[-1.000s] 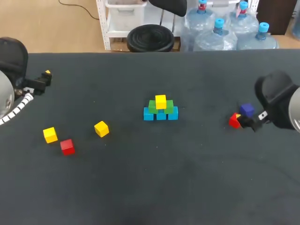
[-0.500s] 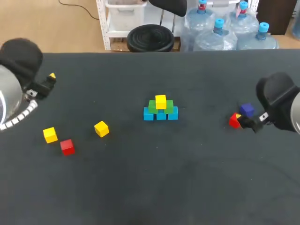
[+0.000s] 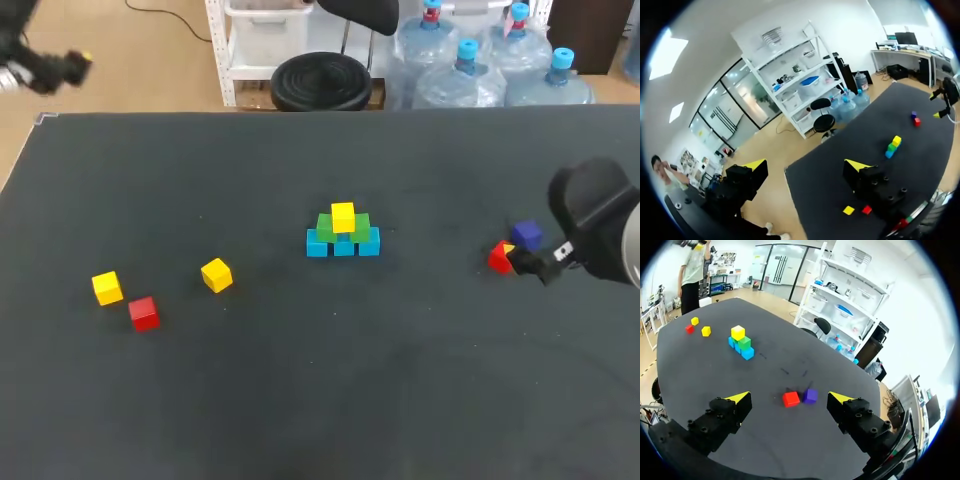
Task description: Place the blue cubes, place green cubes on the blue cubes, place the yellow cubes on the green cubes, then place the red cubes on the yellow cubes, and place purple cube on the red cubes.
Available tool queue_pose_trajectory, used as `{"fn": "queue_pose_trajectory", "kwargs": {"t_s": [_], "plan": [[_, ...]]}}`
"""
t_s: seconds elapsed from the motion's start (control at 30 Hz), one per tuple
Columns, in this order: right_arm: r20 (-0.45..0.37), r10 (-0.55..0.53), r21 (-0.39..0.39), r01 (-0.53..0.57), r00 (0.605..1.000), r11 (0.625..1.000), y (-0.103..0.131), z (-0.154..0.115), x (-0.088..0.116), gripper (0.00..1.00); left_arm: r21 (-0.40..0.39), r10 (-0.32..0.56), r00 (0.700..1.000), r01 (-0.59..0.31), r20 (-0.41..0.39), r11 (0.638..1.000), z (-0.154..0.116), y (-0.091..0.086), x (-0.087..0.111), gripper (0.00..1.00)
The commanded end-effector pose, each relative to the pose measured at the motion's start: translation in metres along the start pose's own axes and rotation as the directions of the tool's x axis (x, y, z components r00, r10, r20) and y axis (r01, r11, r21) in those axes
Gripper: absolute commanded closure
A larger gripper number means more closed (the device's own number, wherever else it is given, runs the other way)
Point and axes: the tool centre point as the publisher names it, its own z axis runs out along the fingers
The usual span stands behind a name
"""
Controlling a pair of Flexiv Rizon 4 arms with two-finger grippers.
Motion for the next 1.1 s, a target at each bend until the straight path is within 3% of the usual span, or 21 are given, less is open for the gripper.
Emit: {"fn": "queue_pose_trajectory", "kwargs": {"t_s": [0.03, 0.1, 0.17, 0.23, 0.3, 0.4, 0.43, 0.57, 0.73, 0.87, 0.97, 1.03, 1.07, 1.1], "plan": [[0.026, 0.002, -0.001, -0.002, 1.0, 1.0, -0.001, 0.001, 0.003, 0.0, 0.003, -0.002, 1.0, 0.002, 0.025, 1.0, 0.011, 0.012, -0.012, 0.0], [0.026, 0.002, -0.001, -0.002, 1.0, 1.0, -0.001, 0.001, 0.003, 0.0, 0.063, 0.04, 0.999, -0.042, 0.036, 0.997, 0.014, 0.014, -0.014, 0.0], [0.026, 0.002, -0.001, -0.002, 1.0, 1.0, -0.001, 0.001, 0.003, 0.0, 0.017, 0.163, 0.98, -0.165, 0.111, 0.986, 0.021, 0.016, -0.013, 0.0], [0.026, 0.002, -0.001, -0.002, 1.0, 1.0, -0.001, 0.001, 0.003, 0.0, -0.034, 0.299, 0.946, -0.297, 0.124, 0.954, 0.026, 0.014, -0.007, 0.0], [0.026, 0.002, -0.001, -0.002, 1.0, 1.0, -0.001, 0.001, 0.003, 0.0, -0.059, 0.377, 0.919, -0.372, 0.119, 0.926, 0.03, 0.007, 0.0, 0.0], [0.026, 0.002, -0.001, -0.002, 1.0, 1.0, -0.001, 0.001, 0.003, 0.0, -0.009, 0.393, 0.915, -0.393, 0.092, 0.919, 0.032, -0.01, 0.013, 0.0], [0.026, 0.002, -0.001, -0.002, 1.0, 1.0, -0.001, 0.001, 0.003, 0.0, -0.026, 0.434, 0.895, -0.434, 0.105, 0.901, 0.034, -0.017, 0.02, 0.0], [0.026, 0.002, -0.001, -0.002, 1.0, 1.0, -0.001, 0.001, 0.003, 0.0, 0.051, 0.422, 0.902, -0.427, 0.088, 0.903, 0.04, -0.042, 0.043, 0.0], [0.026, 0.002, -0.001, -0.002, 1.0, 1.0, -0.001, 0.001, 0.003, 0.0, 0.071, 0.413, 0.908, -0.418, 0.07, 0.906, 0.046, -0.057, 0.062, 0.0], [0.026, 0.002, -0.001, -0.002, 1.0, 1.0, -0.001, 0.001, 0.003, 0.0, -0.003, 0.295, 0.945, -0.298, 0.14, 0.955, 0.029, -0.047, 0.053, 0.0], [0.026, 0.002, -0.001, -0.002, 1.0, 1.0, -0.001, 0.001, 0.003, 0.0, -0.079, 0.044, 0.981, -0.029, 0.191, 0.996, 0.008, -0.026, 0.033, 0.0], [0.026, 0.002, -0.001, -0.002, 1.0, 1.0, -0.001, 0.001, 0.003, 0.0, -0.12, -0.068, 0.969, 0.098, 0.237, 0.988, -0.005, -0.019, 0.027, 0.0], [0.026, 0.002, -0.001, -0.002, 1.0, 1.0, -0.001, 0.001, 0.003, 0.0, -0.153, -0.167, 0.951, 0.211, 0.258, 0.965, -0.01, -0.017, 0.025, 0.0], [0.026, 0.002, -0.001, -0.002, 1.0, 1.0, -0.001, 0.001, 0.003, 0.0, -0.184, -0.268, 0.936, 0.312, 0.229, 0.932, -0.012, -0.017, 0.023, 0.0]]}}
